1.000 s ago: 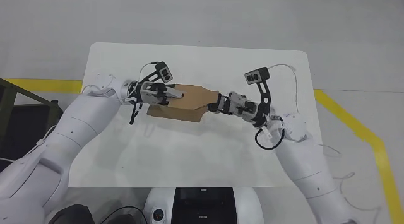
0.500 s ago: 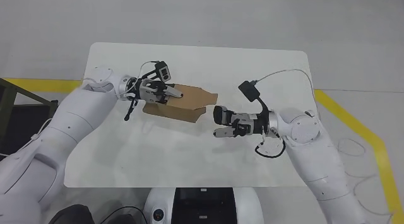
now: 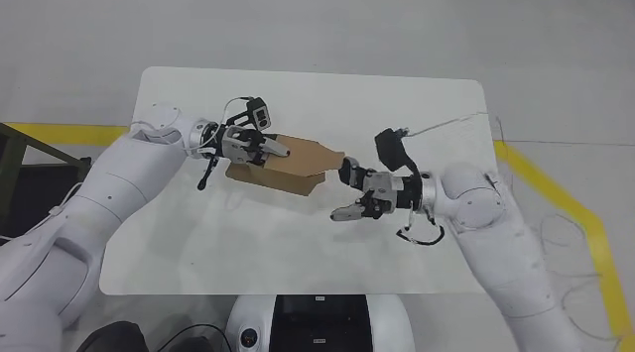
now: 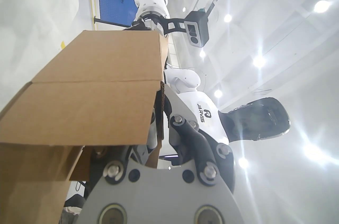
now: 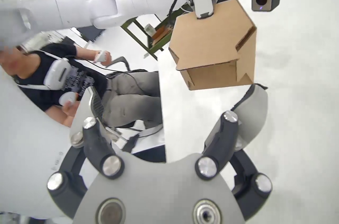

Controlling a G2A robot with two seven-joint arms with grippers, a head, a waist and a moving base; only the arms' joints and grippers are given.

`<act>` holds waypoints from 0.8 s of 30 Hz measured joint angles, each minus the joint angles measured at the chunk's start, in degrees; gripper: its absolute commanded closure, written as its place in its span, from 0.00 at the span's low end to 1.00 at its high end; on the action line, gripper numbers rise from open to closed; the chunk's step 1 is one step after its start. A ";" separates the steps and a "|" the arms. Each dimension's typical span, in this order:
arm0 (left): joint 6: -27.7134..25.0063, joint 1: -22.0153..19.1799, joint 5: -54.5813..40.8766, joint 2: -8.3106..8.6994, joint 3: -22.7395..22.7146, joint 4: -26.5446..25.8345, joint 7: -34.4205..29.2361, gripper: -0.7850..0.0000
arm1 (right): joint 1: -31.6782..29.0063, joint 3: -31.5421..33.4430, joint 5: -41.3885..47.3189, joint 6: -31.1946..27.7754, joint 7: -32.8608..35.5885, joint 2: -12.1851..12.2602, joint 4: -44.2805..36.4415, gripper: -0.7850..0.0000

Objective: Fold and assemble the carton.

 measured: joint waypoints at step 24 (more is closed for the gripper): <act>-0.05 -0.35 -2.42 -0.31 2.52 -0.87 0.00 1.00 | -4.47 -0.61 -46.96 -0.91 -38.42 0.47 -4.37 0.29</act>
